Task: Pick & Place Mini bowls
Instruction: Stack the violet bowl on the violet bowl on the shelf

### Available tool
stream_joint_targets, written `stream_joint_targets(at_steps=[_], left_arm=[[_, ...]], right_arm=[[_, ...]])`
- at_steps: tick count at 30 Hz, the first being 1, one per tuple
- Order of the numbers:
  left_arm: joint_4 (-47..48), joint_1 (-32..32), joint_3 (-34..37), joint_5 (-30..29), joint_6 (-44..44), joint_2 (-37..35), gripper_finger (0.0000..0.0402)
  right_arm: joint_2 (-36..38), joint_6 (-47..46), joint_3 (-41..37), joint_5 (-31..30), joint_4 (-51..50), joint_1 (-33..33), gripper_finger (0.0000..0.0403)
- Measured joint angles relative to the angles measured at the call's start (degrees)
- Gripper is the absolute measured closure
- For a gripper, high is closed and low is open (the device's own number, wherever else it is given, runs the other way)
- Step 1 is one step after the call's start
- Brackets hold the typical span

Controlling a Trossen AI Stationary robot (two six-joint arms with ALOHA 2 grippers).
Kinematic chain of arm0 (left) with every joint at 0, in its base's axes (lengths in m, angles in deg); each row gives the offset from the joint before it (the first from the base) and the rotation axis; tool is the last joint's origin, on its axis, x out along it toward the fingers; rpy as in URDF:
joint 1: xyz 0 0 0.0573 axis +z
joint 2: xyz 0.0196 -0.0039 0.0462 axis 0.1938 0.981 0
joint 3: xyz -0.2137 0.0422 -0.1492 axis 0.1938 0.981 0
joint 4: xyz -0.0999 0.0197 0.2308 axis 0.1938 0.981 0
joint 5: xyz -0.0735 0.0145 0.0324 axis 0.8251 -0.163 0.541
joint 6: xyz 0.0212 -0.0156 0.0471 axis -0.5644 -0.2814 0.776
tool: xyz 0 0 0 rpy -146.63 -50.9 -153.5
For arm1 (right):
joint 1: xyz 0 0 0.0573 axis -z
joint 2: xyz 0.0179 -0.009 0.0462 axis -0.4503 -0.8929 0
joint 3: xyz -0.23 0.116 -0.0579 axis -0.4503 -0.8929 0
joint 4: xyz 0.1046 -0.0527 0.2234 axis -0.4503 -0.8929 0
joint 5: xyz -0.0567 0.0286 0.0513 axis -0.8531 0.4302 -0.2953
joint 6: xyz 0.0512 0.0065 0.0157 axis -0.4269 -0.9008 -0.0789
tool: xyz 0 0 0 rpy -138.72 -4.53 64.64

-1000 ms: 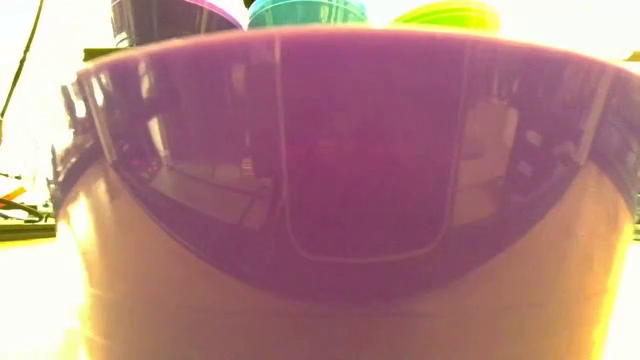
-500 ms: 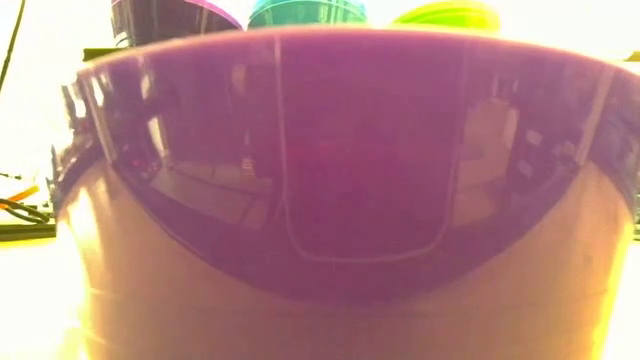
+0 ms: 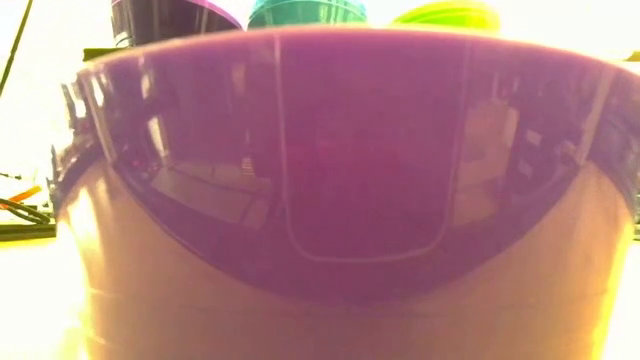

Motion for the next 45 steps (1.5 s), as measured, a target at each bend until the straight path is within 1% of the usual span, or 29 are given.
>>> stream_joint_targets(at_steps=[6,13,18,22,36,39,45], left_arm=[[-0.1,0.0,0.0,0.2,-0.1,4.6,0.0314],[-0.5,0.0,0.0,0.2,-2.5,7.4,0.0314],[-0.7,0.0,0.2,-0.1,-6.5,7.5,0.0314],[-0.5,0.0,1.0,-1.7,-8.9,7.4,0.0314],[-2.8,-1.6,4.0,-3.3,-8.6,7.1,0.0314],[-2.2,-2.7,3.4,-4.7,-8.8,7.0,0.0314],[-1.1,-3.4,0.6,-4.6,-8.0,7.2,0.0314]], right_arm=[[0.0,0.0,0.0,0.1,0.0,0.0,0.0394],[0.0,0.0,0.0,0.1,0.0,0.0,0.0394],[0.0,0.0,0.0,0.2,0.0,0.0,0.0394],[0.0,0.3,0.0,1.3,0.0,0.0,0.0394],[0.0,0.3,0.0,1.4,0.0,0.0,0.0394],[0.0,0.2,0.0,1.4,0.0,0.0,0.0394],[0.0,0.2,0.0,1.4,0.0,0.0,0.0394]])
